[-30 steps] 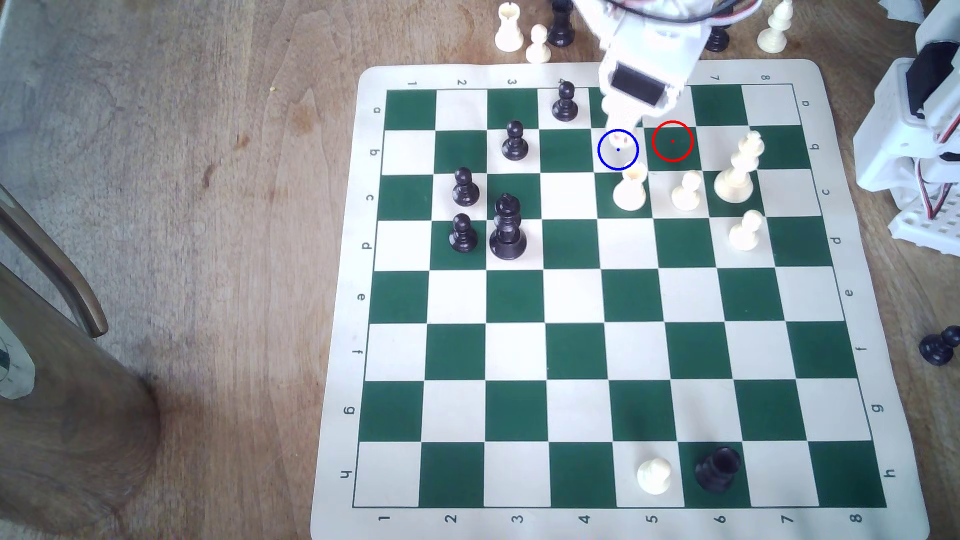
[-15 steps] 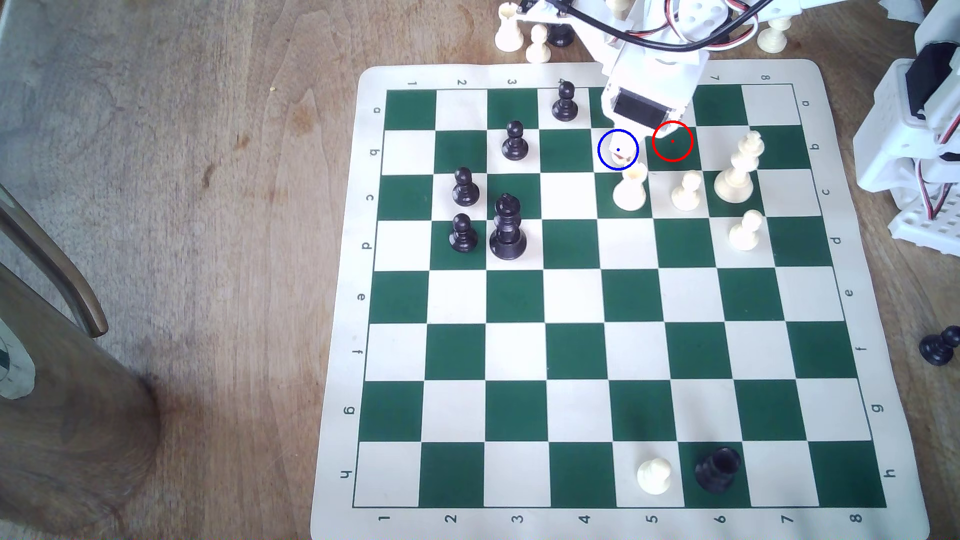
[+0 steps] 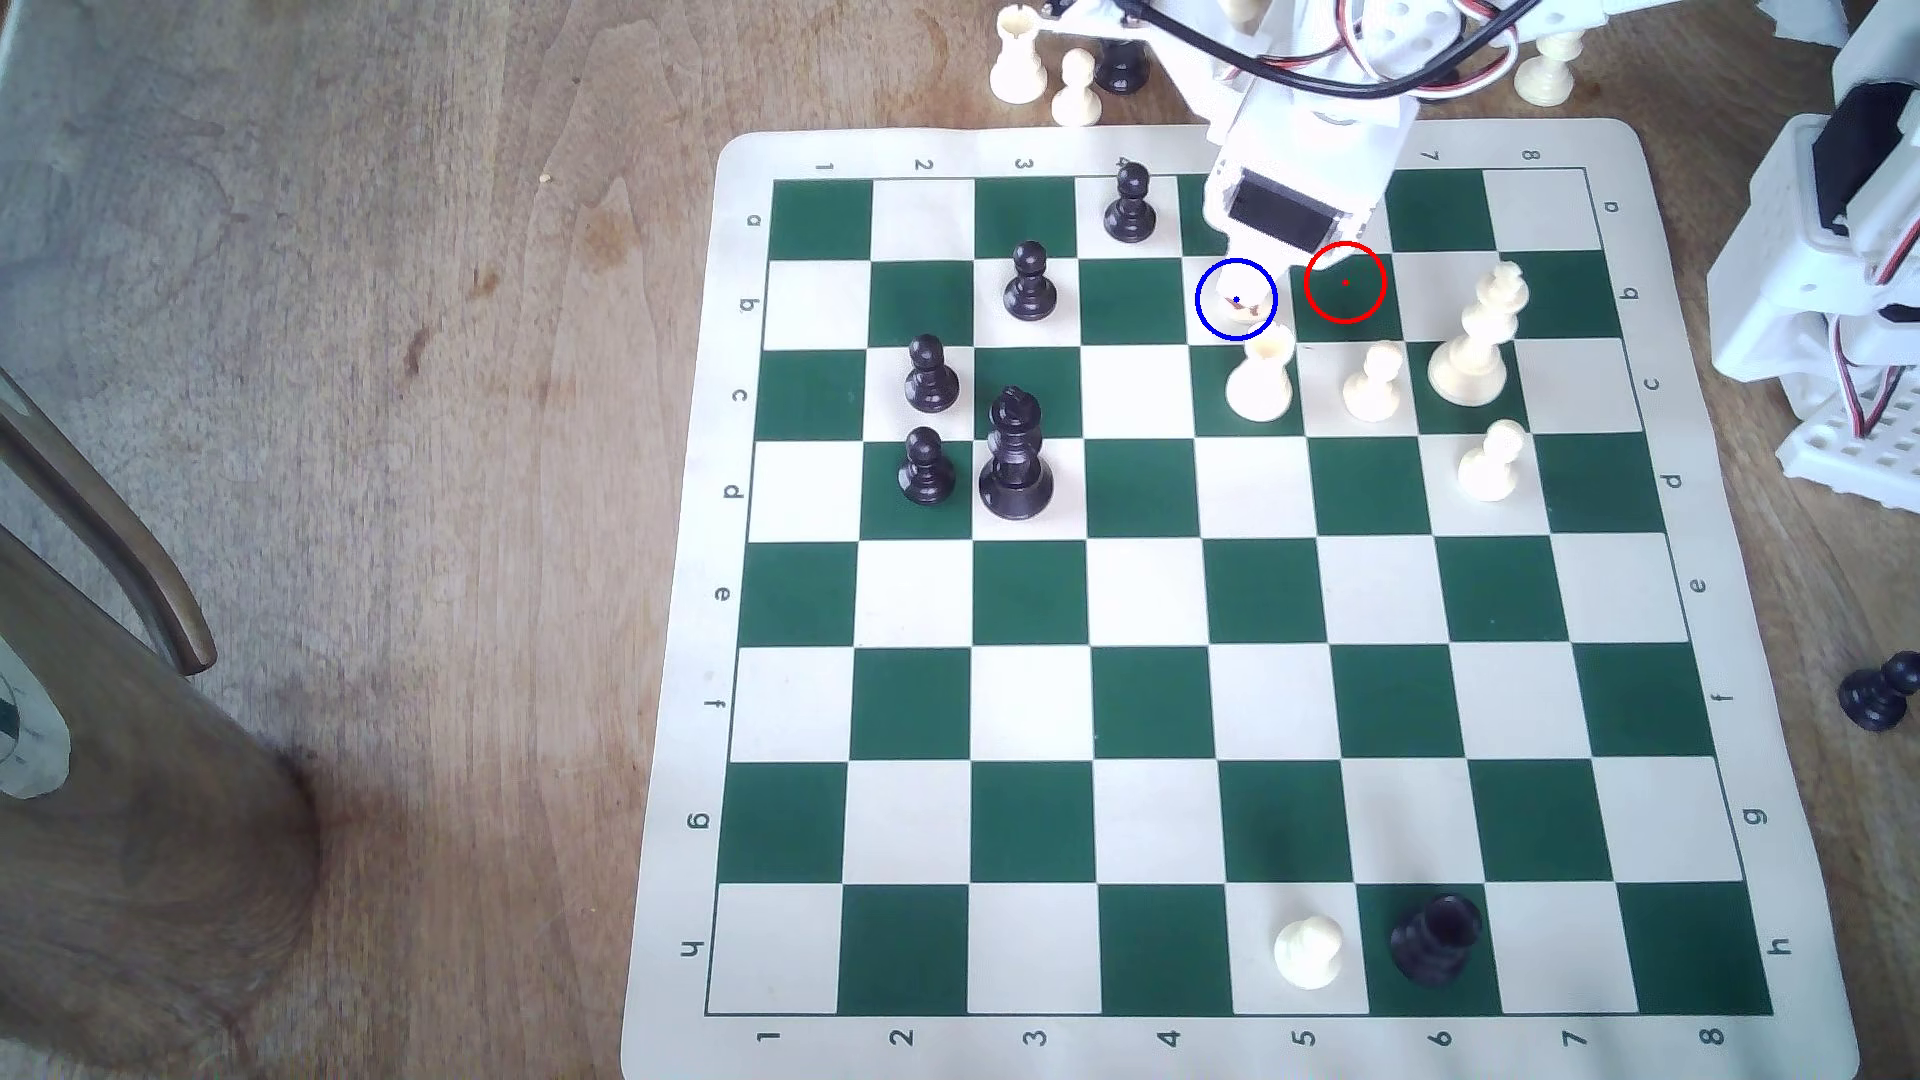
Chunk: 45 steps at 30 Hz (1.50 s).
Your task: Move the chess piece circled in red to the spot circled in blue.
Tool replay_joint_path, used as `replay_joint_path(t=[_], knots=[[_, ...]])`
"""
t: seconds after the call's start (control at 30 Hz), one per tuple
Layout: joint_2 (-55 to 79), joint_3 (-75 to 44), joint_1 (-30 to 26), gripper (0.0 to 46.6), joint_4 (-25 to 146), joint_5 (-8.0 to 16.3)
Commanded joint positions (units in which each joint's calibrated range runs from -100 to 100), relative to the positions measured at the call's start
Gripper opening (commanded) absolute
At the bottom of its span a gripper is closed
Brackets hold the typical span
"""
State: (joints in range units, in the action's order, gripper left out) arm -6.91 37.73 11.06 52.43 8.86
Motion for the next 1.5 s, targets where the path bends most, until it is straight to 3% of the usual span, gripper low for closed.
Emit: replay_joint_path(t=[0.0,0.13,0.27,0.53,0.97,1.2,1.47], knots=[[-3.7,3.52,1.02,15.0,-6.48,1.51],[-4.97,6.33,2.04,20.6,-9.6,1.42],[-8.37,8.23,2.12,21.9,-10.5,1.27],[-16.43,4.61,1.8,21.8,-3.78,1.61],[-44.11,0.62,-2.5,23.9,12.93,1.95],[-61.42,11.14,-2.18,24.2,17.59,0.0],[-76.53,26.91,-1.25,24.1,18.09,-0.54]])
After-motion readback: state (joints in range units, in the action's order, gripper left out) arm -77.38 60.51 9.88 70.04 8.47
